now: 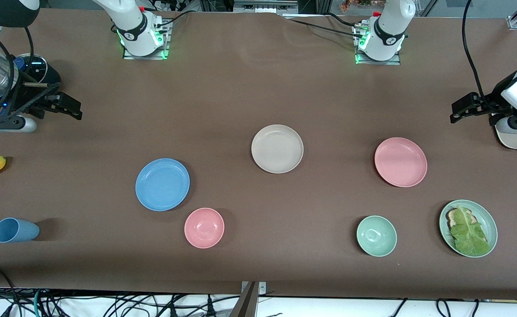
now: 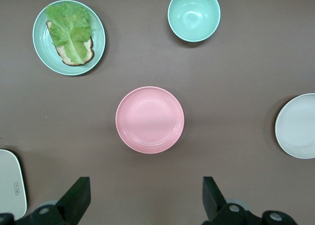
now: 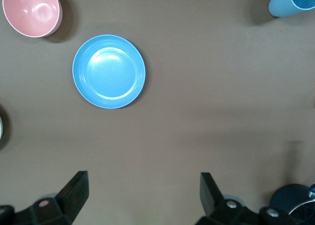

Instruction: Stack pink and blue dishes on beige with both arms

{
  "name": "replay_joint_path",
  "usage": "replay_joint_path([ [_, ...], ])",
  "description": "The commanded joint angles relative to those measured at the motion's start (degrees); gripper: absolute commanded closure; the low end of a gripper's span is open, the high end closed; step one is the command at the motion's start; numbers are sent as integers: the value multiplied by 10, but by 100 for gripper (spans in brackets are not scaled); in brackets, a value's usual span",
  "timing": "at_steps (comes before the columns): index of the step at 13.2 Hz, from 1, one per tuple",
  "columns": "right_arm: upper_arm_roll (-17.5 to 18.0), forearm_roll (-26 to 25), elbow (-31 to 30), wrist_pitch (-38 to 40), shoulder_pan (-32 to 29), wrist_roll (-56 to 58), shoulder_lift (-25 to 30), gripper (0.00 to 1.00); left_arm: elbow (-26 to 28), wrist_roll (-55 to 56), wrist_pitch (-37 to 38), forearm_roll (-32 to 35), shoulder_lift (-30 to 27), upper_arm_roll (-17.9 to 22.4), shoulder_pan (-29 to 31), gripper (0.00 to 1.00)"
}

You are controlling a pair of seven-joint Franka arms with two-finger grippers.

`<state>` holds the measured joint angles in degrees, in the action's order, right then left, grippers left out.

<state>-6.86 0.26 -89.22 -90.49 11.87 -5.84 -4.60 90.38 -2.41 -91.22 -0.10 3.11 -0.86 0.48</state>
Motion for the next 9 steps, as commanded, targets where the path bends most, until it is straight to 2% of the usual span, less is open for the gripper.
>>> replay_joint_path([
  [1, -3, 1, 4, 7, 1, 6, 2, 0, 8, 1, 3, 2, -7, -2, 0, 0],
  [9, -3, 1, 3, 8, 0, 7, 2, 0, 7, 0, 3, 11, -8, -3, 0, 0],
])
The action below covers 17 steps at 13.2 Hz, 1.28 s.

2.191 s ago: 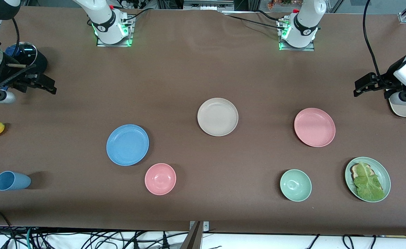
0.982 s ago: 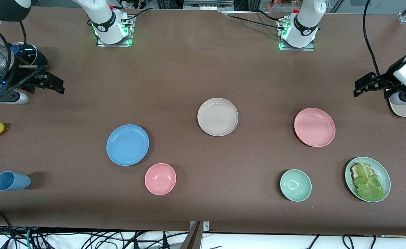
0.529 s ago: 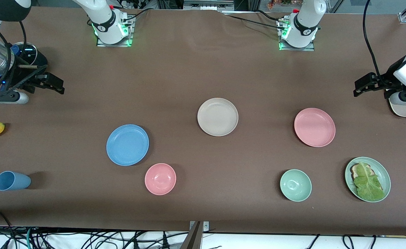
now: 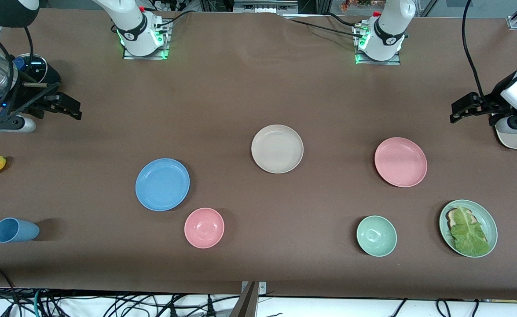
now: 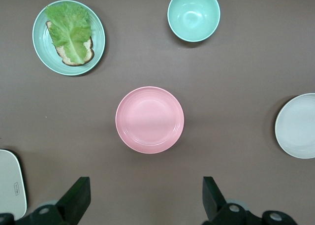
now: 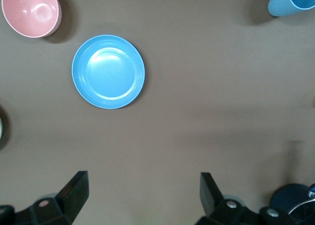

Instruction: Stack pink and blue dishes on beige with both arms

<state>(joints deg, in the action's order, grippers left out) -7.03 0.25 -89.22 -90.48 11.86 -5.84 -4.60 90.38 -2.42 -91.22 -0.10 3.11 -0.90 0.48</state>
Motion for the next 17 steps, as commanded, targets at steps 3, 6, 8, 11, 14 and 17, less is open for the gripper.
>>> replay_joint_path([
  [3, -2, 1, 3, 7, 0, 7, 2, 0, 7, -5, 0, 11, 0, -2, 0, 0],
  [6, -3, 1, 3, 7, 0, 6, 2, 0, -15, 0, -4, 16, 47, 2, 1, 0],
  [8, -3, 4, 4, 7, 0, 0, 3, 0, -22, 3, -4, 43, 72, -1, -4, 0],
  [11, -3, 6, 6, 1, 1, -1, 1, 0, -24, 4, -5, 35, 136, 0, 0, 0],
  [14, -3, 6, 6, 0, -2, -1, 1, 0, -41, 4, -5, 37, 200, 1, 0, 0],
  [17, -2, 5, 6, 0, 0, -2, 1, 0, -42, -5, -16, 26, 244, 0, 36, 0],
])
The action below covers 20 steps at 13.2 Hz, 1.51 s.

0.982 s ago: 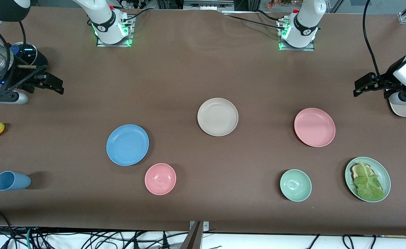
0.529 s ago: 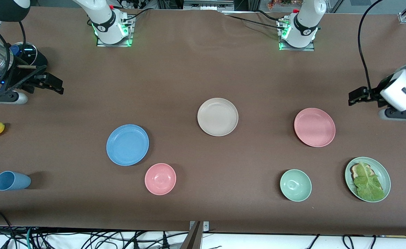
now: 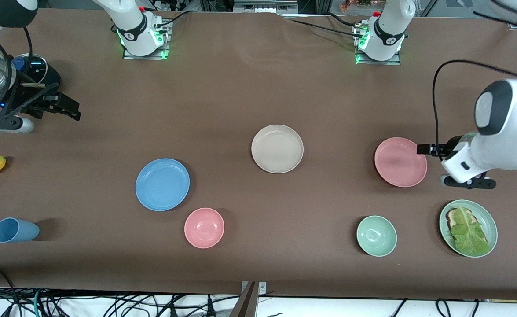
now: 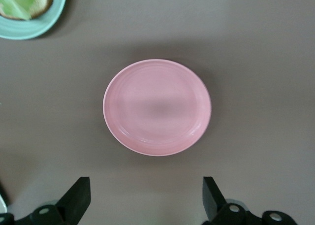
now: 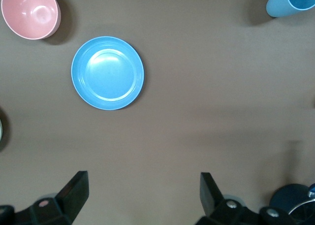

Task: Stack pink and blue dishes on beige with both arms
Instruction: 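Move the left gripper over the rim of the pink plate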

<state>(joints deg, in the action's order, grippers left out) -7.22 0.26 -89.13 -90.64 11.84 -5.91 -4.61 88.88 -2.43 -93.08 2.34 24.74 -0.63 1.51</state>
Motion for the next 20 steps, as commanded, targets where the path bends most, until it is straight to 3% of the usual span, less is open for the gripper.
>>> replay_joint_path([
  [1, 0, 4, 5, 1, 0, -2, 1, 0, -27, -5, -3, 2, 36, -2, 28, 0],
  [6, 0, 8, 5, 2, -1, -2, 1, 0, 4, -6, -64, 1, 65, -3, 59, 0],
  [12, -1, 9, 5, 3, 0, -2, 1, 0, 172, -10, -282, 0, 40, -7, 87, 0],
  [16, 1, 9, 5, 5, 1, -2, 2, 0, 219, -77, -329, 0, 41, -7, 113, 0],
  [18, 1, 9, 5, 6, 1, -2, 2, 0, 219, -82, -329, -28, 44, -12, 127, 10],
  [20, 1, 9, 5, 7, 1, -2, 2, 0, 219, -84, -326, -41, 50, -16, 128, 32],
])
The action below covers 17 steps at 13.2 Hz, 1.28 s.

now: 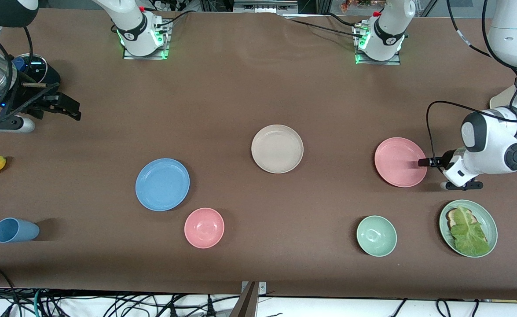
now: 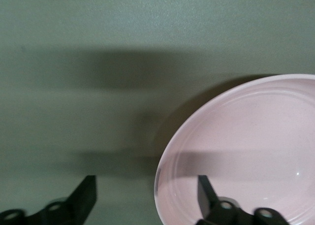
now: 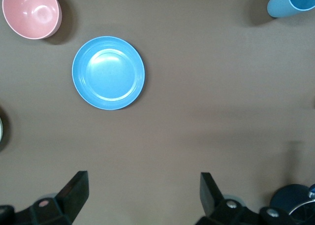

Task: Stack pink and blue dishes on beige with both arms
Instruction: 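Lower and close the left gripper on the pink plate rim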

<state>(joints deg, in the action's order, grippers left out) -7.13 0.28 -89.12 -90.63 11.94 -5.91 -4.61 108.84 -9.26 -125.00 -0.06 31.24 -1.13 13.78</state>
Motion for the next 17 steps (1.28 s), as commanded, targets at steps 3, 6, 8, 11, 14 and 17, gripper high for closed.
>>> replay_joint_path([
  [3, 0, 9, 5, 5, 0, -2, 2, 0, 20, -17, -4, -33, -4, -11, 5, 70],
  [6, 0, 9, 5, 5, 0, -2, 2, 0, 19, -18, -2, -32, -1, -10, 2, 100],
  [8, 0, 9, 5, 5, 0, -2, 2, 0, 18, -17, -2, -26, 0, -10, -2, 100],
  [11, 0, 9, 5, 6, 0, -2, 3, 0, 3, -7, 21, -29, -19, -19, -8, 100],
  [14, 0, 9, 5, 6, 0, -2, 2, 0, -47, 36, 113, -34, -39, -52, -8, 100],
  [17, 0, 9, 5, 5, 0, -2, 2, 0, -55, 69, 163, -69, -66, -99, -7, 100],
])
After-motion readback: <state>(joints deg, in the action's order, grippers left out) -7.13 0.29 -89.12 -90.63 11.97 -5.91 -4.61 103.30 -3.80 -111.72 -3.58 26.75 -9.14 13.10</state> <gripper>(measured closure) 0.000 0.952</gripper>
